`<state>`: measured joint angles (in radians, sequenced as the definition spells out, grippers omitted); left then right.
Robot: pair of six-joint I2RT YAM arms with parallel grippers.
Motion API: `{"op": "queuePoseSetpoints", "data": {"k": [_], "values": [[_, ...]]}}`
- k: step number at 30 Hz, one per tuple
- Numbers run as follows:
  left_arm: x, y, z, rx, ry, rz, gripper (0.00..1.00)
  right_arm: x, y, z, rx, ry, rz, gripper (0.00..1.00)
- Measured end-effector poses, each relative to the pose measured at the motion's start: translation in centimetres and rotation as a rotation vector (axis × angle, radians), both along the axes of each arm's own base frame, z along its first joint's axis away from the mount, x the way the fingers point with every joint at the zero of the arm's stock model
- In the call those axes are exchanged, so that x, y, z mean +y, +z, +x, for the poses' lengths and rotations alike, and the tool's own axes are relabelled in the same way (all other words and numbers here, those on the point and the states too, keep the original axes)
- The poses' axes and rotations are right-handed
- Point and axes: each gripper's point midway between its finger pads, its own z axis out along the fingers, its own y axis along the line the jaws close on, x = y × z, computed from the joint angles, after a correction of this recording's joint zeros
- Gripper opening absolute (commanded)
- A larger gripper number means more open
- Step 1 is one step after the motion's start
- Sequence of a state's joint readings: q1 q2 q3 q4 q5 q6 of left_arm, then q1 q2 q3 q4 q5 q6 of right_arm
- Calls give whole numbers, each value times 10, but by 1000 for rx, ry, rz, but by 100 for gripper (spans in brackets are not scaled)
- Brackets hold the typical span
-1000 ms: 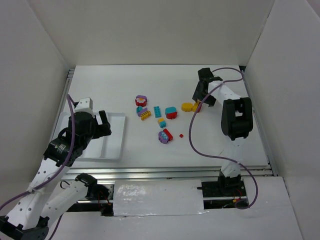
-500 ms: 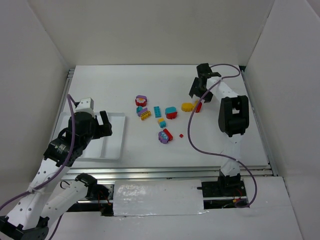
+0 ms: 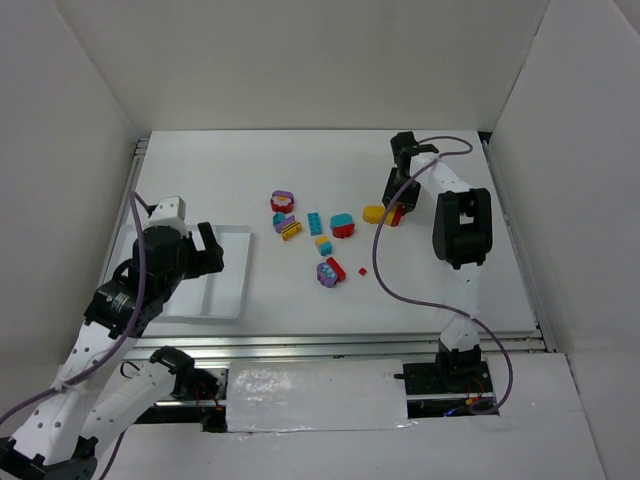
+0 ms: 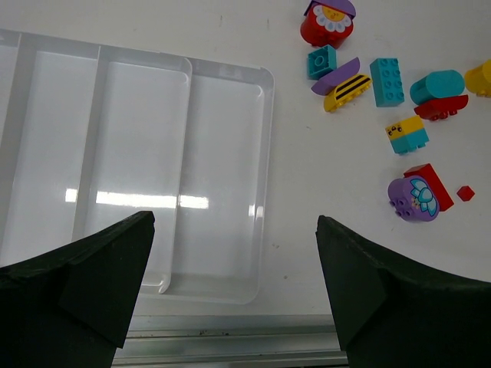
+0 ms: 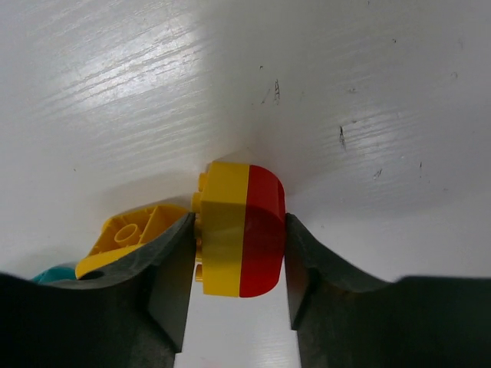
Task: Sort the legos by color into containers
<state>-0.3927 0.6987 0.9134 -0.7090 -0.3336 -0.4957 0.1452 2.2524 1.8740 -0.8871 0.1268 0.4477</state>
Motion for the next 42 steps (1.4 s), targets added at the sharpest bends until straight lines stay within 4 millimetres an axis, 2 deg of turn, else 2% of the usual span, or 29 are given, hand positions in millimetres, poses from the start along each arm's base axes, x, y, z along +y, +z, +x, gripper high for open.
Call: {"op": "queuePoseSetpoints", "data": {"k": [1,4,11,14,17,20,23,26,29,32,34,38,42], "values": [[0,1,0,-3,0,-1,100,0,0,0,1,-3,3,9],[1,3,-1,-12,0,-5,99,-2,-1,-1,-6,-5,8,0],[-3,5,-3,-22,-16,-21,100,-13,7,-18,-34,-26,-3,0],[-14,11,-5,-39,-68,-67,100,-16,28,-29,-85,-34,-13,0],[-38,26,-8,-100,-181,-172,100,-10,73,-42,-200,-33,-9,0],[-75,42,-13,-171,-350,-321,100,16,125,-63,-361,-2,18,0],[-113,44,-15,-189,-509,-452,97,56,170,-98,-502,58,79,0],[-152,40,-18,-155,-650,-524,97,101,207,-137,-607,132,156,0],[-195,37,-29,-107,-787,-550,97,135,236,-168,-680,187,230,0],[-226,37,-43,-87,-882,-552,95,161,253,-193,-715,228,281,0],[-237,39,-46,-100,-911,-539,94,177,261,-206,-731,251,298,0],[-243,47,-42,-147,-906,-536,92,197,270,-222,-741,287,317,0],[-243,54,-36,-199,-890,-523,87,206,272,-231,-747,302,327,0]]}}
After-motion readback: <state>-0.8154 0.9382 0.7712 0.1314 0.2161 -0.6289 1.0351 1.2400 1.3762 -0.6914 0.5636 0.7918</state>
